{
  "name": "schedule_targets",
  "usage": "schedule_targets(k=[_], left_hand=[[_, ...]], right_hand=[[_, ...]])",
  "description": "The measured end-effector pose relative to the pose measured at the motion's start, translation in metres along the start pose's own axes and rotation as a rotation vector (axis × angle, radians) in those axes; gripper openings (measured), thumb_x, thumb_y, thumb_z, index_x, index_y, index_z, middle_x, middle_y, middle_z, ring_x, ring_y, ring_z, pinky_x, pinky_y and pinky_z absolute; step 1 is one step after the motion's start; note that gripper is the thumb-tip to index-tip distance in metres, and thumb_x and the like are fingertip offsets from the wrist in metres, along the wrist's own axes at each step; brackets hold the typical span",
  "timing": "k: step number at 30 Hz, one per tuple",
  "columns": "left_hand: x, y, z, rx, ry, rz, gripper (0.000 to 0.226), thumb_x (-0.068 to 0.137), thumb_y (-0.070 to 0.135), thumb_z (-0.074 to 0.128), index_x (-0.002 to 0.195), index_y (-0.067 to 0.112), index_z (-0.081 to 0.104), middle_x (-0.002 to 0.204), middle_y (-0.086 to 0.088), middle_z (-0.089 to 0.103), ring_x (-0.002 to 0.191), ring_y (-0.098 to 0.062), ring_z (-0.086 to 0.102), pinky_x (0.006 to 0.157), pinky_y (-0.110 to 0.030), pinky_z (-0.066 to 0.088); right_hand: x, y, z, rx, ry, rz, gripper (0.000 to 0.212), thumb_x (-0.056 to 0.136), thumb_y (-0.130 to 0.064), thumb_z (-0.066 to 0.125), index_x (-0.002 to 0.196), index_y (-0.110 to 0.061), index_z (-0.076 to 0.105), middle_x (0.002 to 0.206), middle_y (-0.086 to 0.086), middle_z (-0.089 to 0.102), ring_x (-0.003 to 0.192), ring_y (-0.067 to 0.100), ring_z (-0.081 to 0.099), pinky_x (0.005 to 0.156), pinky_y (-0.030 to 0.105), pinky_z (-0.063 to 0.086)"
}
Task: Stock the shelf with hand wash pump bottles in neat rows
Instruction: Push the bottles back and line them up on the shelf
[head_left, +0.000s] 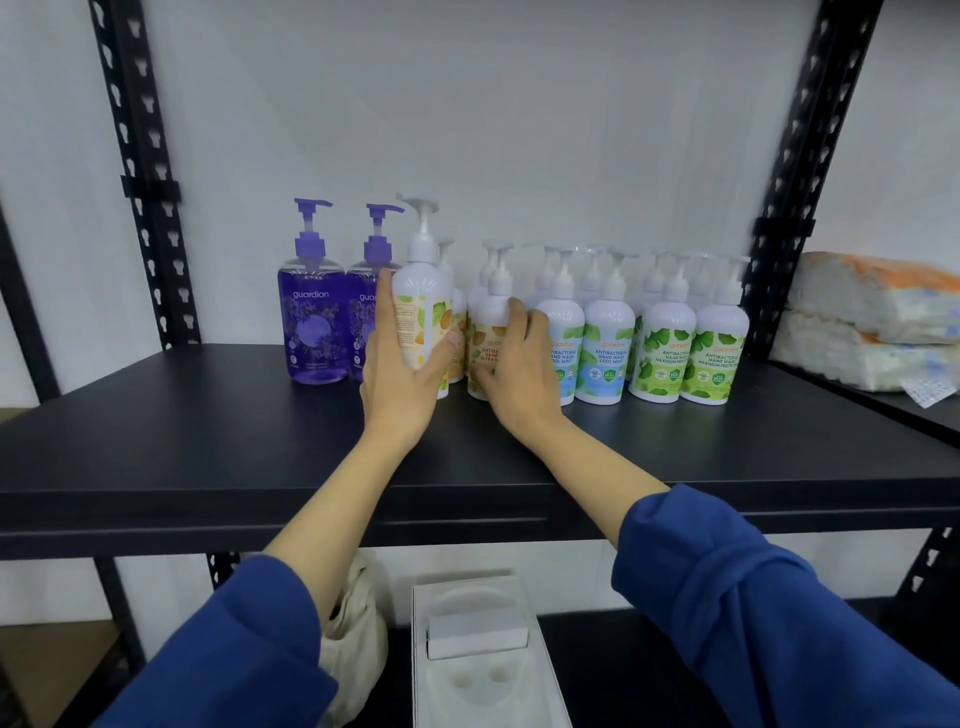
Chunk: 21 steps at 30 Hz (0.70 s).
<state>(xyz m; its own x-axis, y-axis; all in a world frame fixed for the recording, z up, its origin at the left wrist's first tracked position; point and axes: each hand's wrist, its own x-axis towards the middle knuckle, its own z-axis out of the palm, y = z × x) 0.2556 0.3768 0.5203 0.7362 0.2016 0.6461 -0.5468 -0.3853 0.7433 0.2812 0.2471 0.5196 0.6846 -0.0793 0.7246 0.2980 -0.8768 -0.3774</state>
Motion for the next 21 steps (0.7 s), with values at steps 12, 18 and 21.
schedule_targets(k=[12,18,21], left_hand=[[0.003,0.001,-0.002,0.006,0.035,-0.014,0.084,0.086,0.039,0.065,0.149,0.037,0.01,0.142,0.004,0.044,0.122,-0.021,0.05,0.095,-0.043,0.045],[0.007,-0.001,0.001,-0.061,0.038,-0.113,0.082,0.082,0.034,0.07,0.144,0.039,0.017,0.142,0.005,0.043,0.122,-0.023,0.049,0.099,-0.051,0.043],[0.013,-0.005,0.002,-0.079,0.009,-0.15,0.083,0.078,0.027,0.074,0.139,0.04,0.02,0.137,0.001,0.046,0.117,-0.025,0.053,0.095,-0.052,0.047]], right_hand=[[-0.048,-0.013,-0.057,-0.236,-0.461,-0.006,0.036,0.096,-0.034,0.046,0.121,-0.01,0.055,0.12,0.009,0.055,0.11,0.029,0.053,0.082,0.038,0.041],[-0.1,-0.007,-0.083,-0.241,-0.444,-0.081,0.046,0.102,-0.041,0.025,0.125,-0.021,0.059,0.132,-0.002,0.057,0.123,0.021,0.05,0.095,0.035,0.038],[-0.115,-0.002,-0.068,-0.27,-0.121,-0.156,0.047,0.095,-0.036,0.031,0.099,-0.019,0.075,0.106,0.001,0.072,0.1,0.022,0.067,0.079,0.033,0.051]])
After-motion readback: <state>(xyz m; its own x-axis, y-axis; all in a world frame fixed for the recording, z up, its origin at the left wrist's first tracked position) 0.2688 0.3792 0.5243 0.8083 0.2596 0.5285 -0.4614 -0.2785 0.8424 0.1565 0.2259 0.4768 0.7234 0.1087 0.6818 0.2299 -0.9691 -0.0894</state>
